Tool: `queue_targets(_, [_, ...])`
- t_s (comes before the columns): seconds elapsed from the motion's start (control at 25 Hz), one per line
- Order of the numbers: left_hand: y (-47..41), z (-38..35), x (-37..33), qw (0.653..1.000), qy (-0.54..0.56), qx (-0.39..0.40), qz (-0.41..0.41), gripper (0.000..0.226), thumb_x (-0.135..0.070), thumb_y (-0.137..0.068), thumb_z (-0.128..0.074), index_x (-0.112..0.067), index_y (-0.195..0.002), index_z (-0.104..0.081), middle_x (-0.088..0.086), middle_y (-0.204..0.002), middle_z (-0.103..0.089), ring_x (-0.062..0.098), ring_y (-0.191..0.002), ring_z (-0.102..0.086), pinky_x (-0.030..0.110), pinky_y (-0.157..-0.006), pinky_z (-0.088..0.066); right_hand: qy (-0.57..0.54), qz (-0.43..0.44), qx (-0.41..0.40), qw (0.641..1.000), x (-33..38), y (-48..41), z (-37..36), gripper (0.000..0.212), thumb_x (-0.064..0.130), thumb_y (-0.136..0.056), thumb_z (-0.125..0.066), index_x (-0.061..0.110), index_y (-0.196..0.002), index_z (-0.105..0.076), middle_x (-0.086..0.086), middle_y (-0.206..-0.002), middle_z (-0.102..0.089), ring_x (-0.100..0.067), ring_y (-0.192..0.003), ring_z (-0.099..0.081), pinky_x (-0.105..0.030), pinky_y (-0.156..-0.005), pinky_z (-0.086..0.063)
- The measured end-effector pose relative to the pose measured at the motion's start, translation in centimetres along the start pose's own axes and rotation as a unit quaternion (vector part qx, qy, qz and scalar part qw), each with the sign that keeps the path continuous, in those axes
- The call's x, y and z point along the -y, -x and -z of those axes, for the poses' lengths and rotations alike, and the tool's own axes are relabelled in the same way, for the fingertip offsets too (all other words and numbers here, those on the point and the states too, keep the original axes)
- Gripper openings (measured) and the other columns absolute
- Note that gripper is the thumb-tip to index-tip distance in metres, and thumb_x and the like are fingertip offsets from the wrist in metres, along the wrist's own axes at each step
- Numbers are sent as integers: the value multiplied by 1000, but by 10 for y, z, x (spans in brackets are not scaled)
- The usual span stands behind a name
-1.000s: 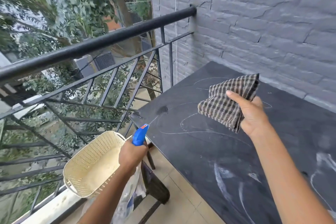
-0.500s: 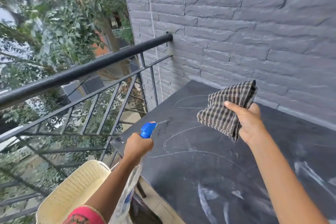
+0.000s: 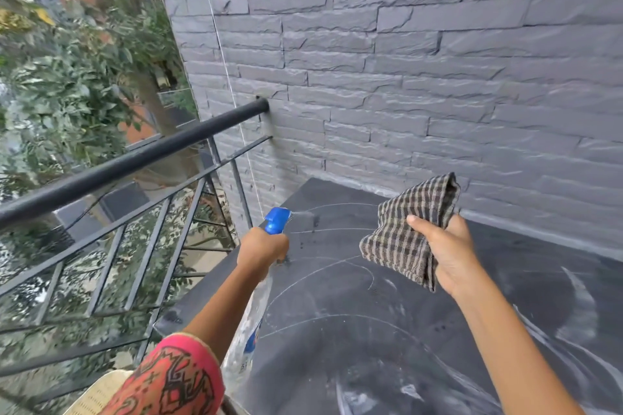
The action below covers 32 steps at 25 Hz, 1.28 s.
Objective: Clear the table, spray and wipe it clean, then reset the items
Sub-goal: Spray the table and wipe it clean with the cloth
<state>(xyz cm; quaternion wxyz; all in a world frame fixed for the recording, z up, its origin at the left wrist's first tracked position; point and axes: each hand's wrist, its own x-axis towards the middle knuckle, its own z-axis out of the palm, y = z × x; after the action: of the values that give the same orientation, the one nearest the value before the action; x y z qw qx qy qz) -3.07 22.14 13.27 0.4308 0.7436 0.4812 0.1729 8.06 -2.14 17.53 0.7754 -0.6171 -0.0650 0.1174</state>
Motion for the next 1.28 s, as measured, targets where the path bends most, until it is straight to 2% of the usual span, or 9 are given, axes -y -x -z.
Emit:
queue_targets(0.36, [-1,39,14,985,168,-12,-37,9,-2,-61,-60,-9,-66,-61,3,-65,-56,18,-59,-46,22,-53,-37,99,-39,61,992,-51,9,-27,9,11,-91,-57,19,-87,-58,2,-90,-66,-11,-83,-63,-31,-73,-49])
queue_targets(0.48, [-2,78,39,974,215,-60,-41,31,13,-65,-57,-18,-63,-60,-4,-66,-59,9,-56,-51,20,-53,-41,189,-55,54,979,-92,16,-63,15,19,-93,-54,20,-78,-53,3,-79,-61,-12,-76,-58,-28,-66,-44])
queue_targets(0.6, [0,111,64,967,228,-112,-36,33,12,-65,-58,-20,-71,-62,-1,-74,-61,15,-64,-52,27,-61,-42,304,-33,72,949,-137,20,-104,29,25,-96,-48,14,-69,-47,-3,-63,-52,-29,-68,-54,-36,-62,-39])
queue_targets(0.68, [-8,134,84,963,224,-147,-30,39,10,-66,-58,-28,-73,-65,-3,-75,-63,17,-65,-52,30,-64,-43,377,-5,138,916,-177,19,-147,24,25,-98,-42,8,-88,-57,-10,-79,-62,-33,-82,-57,-39,-65,-39])
queue_targets(0.72, [-9,143,89,963,221,-153,-37,40,9,-67,-58,-30,-73,-65,-4,-76,-64,17,-64,-52,31,-64,-44,416,12,173,893,-198,18,-163,26,23,-98,-41,6,-109,-58,-16,-105,-64,-35,-105,-55,-39,-77,-40])
queue_targets(0.76, [-11,151,95,962,220,-155,-44,40,9,-68,-57,-30,-75,-65,-5,-77,-65,17,-63,-53,32,-64,-44,469,28,218,856,-222,18,-176,34,22,-98,-41,8,-128,-51,-17,-132,-53,-34,-129,-40,-40,-95,-36])
queue_targets(0.84, [-19,171,111,961,222,-161,-46,39,7,-67,-57,-29,-79,-66,-11,-76,-66,11,-59,-53,29,-62,-44,568,54,281,772,-267,17,-207,46,27,-98,-42,21,-143,-37,-7,-153,-28,-28,-145,-7,-48,-115,-10])
queue_targets(1.04, [-31,211,141,954,241,-175,-43,34,2,-65,-61,-30,-76,-66,-12,-72,-67,4,-62,-56,20,-61,-46,660,98,279,690,-313,38,-293,52,45,-97,-32,39,-147,-18,0,-159,3,-37,-142,16,-64,-108,12])
queue_targets(1.28, [-53,234,166,961,231,-149,-17,33,6,-69,-61,-22,-85,-62,7,-84,-60,18,-69,-52,32,-68,-43,614,278,504,540,-332,109,-313,58,51,-93,-31,48,-144,-5,3,-158,6,-38,-142,15,-65,-103,23])
